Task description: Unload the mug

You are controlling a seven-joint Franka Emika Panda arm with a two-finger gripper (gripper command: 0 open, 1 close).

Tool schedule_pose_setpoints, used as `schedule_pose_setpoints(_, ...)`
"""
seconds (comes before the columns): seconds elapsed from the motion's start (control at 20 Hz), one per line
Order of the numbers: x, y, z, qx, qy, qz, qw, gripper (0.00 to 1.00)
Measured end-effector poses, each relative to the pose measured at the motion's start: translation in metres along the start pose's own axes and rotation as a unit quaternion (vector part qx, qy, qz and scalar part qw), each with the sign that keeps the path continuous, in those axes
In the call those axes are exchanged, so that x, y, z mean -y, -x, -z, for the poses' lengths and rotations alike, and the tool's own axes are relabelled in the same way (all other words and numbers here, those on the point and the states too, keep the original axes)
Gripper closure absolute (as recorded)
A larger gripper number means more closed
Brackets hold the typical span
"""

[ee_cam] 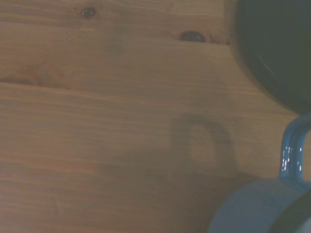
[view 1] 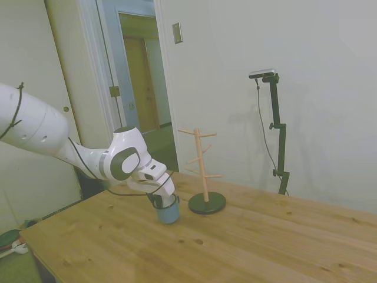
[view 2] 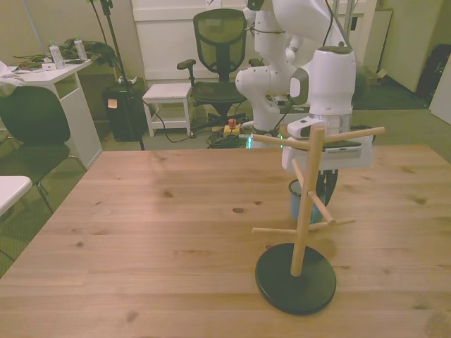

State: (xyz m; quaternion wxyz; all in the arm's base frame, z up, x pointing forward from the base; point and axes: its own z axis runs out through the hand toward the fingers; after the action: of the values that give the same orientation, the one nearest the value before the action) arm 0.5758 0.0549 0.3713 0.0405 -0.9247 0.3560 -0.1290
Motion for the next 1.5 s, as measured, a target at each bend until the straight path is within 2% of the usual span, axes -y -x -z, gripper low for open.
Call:
schedule_pose_setpoints(0.25, 0.009, -0.012, -0.012, 0.001, 0.012, -0.008, 0.9999, 1.0)
schedule_pose_setpoints(0.3, 0.01, -0.012, -0.012, 0.001, 0.014, -0.007, 0.9999, 0.0)
schedule_pose_setpoints(1.5, 0.015, -0.011, -0.01, 0.001, 0.014, -0.003, 0.9999, 0.0)
